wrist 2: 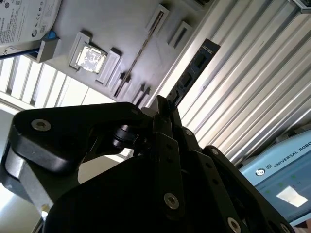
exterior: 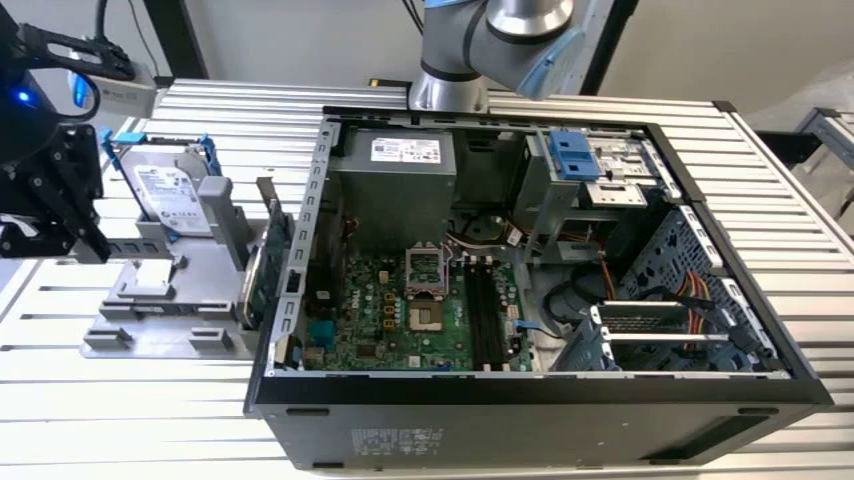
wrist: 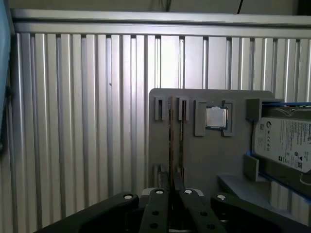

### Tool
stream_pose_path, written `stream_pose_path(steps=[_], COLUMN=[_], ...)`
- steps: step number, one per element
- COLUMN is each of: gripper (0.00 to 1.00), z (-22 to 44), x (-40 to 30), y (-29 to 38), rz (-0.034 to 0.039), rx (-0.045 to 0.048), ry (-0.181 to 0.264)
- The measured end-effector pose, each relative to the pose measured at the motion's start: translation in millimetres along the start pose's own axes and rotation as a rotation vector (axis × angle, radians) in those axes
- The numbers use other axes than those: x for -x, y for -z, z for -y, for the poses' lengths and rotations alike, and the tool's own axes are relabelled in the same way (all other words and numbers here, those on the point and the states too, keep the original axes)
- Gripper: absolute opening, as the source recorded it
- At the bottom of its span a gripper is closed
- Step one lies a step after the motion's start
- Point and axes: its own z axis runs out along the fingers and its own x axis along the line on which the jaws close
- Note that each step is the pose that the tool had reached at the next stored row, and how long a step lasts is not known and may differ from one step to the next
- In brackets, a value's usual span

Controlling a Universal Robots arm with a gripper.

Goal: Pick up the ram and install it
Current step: 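Pick up the ram and move it above insertion slot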

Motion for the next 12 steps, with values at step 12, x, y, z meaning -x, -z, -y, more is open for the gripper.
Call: stream_pose_path(steps=[12], gripper=[0.0], z=[0.1], x=[0.6], y=[15.6], rz=[0.0], rx=[-0.0015], ry=[0.0])
